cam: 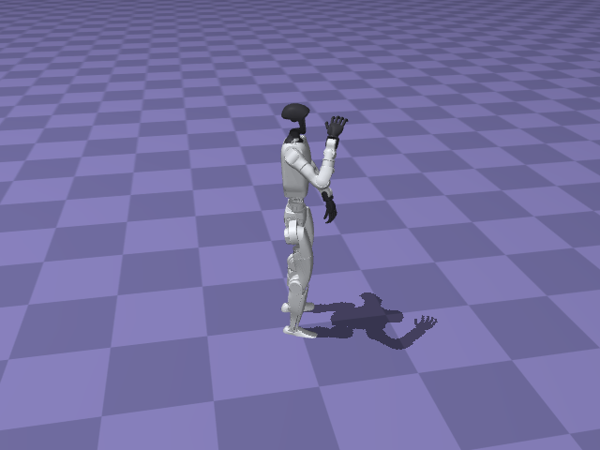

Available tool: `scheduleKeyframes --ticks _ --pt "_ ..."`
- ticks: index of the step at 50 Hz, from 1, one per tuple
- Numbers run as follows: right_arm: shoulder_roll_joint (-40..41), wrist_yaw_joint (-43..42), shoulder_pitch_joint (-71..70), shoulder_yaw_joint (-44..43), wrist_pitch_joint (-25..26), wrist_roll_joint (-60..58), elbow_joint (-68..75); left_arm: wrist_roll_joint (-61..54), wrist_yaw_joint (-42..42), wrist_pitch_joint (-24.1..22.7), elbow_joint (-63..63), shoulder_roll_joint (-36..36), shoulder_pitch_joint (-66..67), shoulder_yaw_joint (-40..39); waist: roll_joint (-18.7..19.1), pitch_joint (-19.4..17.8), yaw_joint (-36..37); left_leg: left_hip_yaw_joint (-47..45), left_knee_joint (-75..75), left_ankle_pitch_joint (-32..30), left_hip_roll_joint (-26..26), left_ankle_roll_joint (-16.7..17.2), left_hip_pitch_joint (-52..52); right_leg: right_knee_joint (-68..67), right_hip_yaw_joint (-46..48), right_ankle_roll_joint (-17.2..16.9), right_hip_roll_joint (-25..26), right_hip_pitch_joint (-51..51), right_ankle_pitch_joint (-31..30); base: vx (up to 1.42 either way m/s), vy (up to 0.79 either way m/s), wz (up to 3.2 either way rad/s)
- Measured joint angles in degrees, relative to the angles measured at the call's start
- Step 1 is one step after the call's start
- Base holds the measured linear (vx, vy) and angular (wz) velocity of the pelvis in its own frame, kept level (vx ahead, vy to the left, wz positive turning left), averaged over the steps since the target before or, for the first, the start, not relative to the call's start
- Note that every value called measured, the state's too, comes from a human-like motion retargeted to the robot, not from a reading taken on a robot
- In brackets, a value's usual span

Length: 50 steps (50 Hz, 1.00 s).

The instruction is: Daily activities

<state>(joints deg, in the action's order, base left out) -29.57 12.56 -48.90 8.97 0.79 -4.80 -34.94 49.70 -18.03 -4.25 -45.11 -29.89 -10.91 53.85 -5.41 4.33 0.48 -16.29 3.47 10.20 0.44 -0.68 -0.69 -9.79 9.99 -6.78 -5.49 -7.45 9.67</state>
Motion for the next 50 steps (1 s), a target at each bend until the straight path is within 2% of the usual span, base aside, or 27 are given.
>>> scheduleKeyframes --ticks 6,12,18,21,25,30,39,45,50 --pt "0.0 -2.5 -4.4 4.2 0.2 -5.1 5.3 -0.5 0.8 0.3 -2.8 1.5 -0.7 0.4 -0.3 0.1 0.2 0.0 1.8 0.6 0.4 -0.2 -1.3 -1.1 -0.4 0.8 0.1 -1.1 0.2 0.0 0.0 0.0" --pt "0.8 1.6 11.7 9.6 -1.1 -7.8 12.8 -1.3 3.2 0.2 -3.0 2.6 -0.1 -2.7 -0.5 0.2 0.4 0.5 2.2 0.9 0.4 -0.2 -1.6 -2.0 -0.2 0.9 0.0 -1.3 1.0 0.0 0.0 0.0" --pt "1.2 7.5 30.6 16.2 -1.1 -14.5 29.4 2.5 7.0 -0.7 -2.9 3.6 0.0 -3.4 -0.4 0.1 0.7 0.9 1.5 1.5 0.0 0.1 -0.9 -2.5 0.6 0.9 -0.4 -0.9 2.4 0.0 0.0 0.0" --pt "1.0 9.9 33.5 20.0 -1.0 -18.8 38.2 5.2 7.7 -1.4 -3.2 4.1 -0.6 -1.7 -0.2 0.0 0.7 0.7 1.5 1.9 0.0 0.1 -0.6 -2.6 0.7 1.0 -0.5 -0.7 2.6 0.0 0.0 0.0" --pt "-0.5 11.7 29.6 22.7 -1.3 -21.6 43.4 6.2 7.0 -2.3 -2.3 3.6 -1.0 0.6 -0.1 -0.1 0.9 0.0 1.8 2.3 0.1 0.1 -0.4 -2.5 0.5 0.8 -0.5 -0.5 2.6 0.0 0.0 0.0" --pt "-3.5 9.5 18.0 19.6 -1.1 -18.7 36.0 2.9 4.8 -2.5 0.3 2.1 -0.7 1.0 -0.1 0.0 1.2 -0.7 2.8 2.4 0.2 -0.4 -0.5 -2.1 -0.2 0.3 -0.4 -0.4 2.1 -0.01 0.0 -0.15" --pt "-3.5 -2.4 -0.6 12.3 -0.8 -15.1 18.9 -0.4 7.1 -2.3 2.4 0.3 -3.5 0.8 0.1 0.2 1.4 -0.3 3.6 2.6 0.5 -1.1 -0.7 -1.3 -1.2 1.1 0.2 -0.3 1.4 0.0 0.0 0.0" --pt "-4.0 -1.0 4.7 16.2 -2.4 -12.6 16.4 0.1 11.1 -1.3 4.8 0.9 -7.9 -1.5 -0.5 0.2 1.2 0.1 3.4 2.6 0.7 -0.9 -0.5 -1.4 -1.6 1.5 0.5 -0.2 1.6 0.0 0.0 0.0" --pt "-4.2 5.6 17.8 22.6 -3.1 -11.1 24.4 0.1 12.9 -1.4 9.2 0.8 -9.2 -2.8 -0.6 0.4 0.7 0.4 2.8 2.9 0.7 -0.6 -0.4 -1.8 -1.7 1.5 0.7 -0.4 2.2 0.0 0.0 0.0"
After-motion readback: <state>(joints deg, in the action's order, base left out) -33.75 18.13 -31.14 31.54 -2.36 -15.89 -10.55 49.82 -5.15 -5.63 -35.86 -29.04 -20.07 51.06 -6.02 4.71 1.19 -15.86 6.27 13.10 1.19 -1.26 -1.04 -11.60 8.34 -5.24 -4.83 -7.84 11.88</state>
